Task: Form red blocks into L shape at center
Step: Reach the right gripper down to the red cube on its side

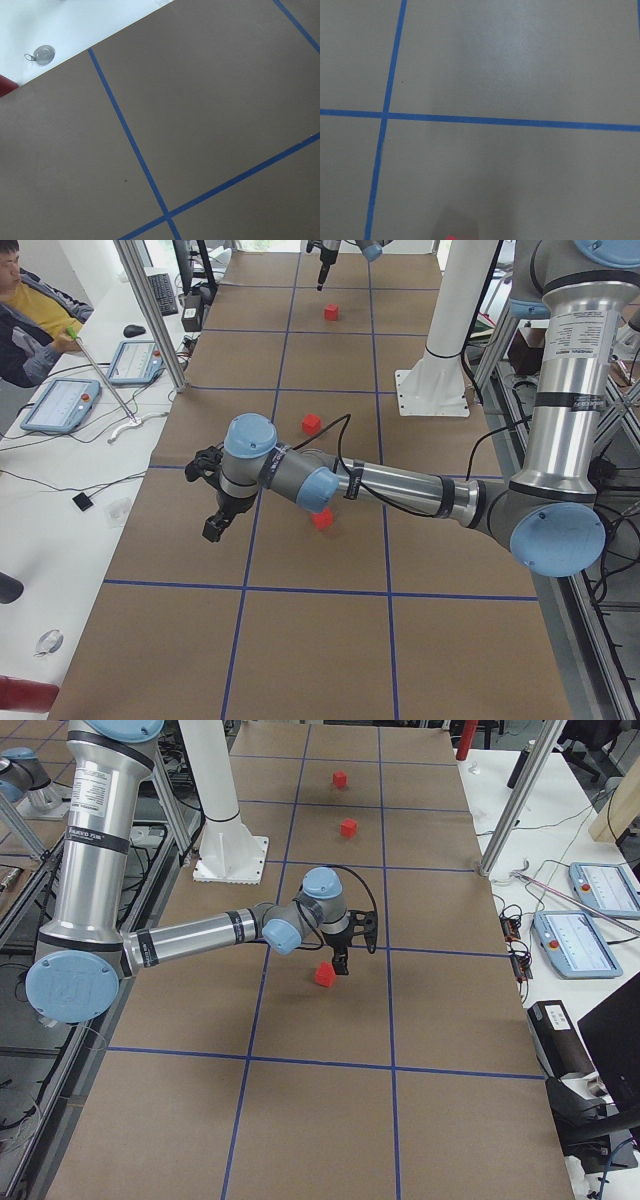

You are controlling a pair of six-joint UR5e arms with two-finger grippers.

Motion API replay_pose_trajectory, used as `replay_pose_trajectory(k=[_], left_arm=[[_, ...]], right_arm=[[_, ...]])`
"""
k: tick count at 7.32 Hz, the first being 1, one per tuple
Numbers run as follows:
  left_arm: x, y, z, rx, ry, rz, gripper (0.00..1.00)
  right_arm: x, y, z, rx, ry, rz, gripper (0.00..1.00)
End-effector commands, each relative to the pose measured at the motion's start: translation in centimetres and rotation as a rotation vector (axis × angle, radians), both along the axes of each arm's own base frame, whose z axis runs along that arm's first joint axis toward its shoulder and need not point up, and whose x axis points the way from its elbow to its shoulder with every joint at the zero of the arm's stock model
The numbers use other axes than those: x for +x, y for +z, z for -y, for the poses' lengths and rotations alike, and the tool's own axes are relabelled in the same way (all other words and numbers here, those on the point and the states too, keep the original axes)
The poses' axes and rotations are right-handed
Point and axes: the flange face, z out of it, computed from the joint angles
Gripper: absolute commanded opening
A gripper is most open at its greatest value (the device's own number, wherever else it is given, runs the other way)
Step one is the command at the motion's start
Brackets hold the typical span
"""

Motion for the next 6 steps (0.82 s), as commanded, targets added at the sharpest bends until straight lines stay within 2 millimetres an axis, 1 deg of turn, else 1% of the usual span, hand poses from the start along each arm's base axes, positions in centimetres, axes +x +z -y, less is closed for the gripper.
replay_pose_trajectory(k=[1, 2, 3, 5, 6], left_arm=[[0.0, 0.0, 0.0, 0.003, 0.000, 0.000, 1.00], [0.0, 0.0, 0.0, 0.003, 0.000, 0.000, 1.00], [0.0, 0.0, 0.0, 0.003, 0.000, 0.000, 1.00], [0.0, 0.0, 0.0, 0.005, 0.001, 0.000, 1.00], [0.0, 0.0, 0.0, 0.005, 0.001, 0.000, 1.00]], right_arm=[[-5.4, 0.2, -2.3, -0.032, 0.076, -0.026, 0.95], [-6.5, 0.5, -2.9, -0.033, 0.084, -0.036, 0.95], [-7.2, 0.9, -3.3, -0.040, 0.088, -0.044, 0.95], [-7.6, 2.4, -3.4, -0.039, 0.087, -0.068, 0.95], [-7.5, 2.8, -3.4, -0.037, 0.091, -0.079, 0.95]])
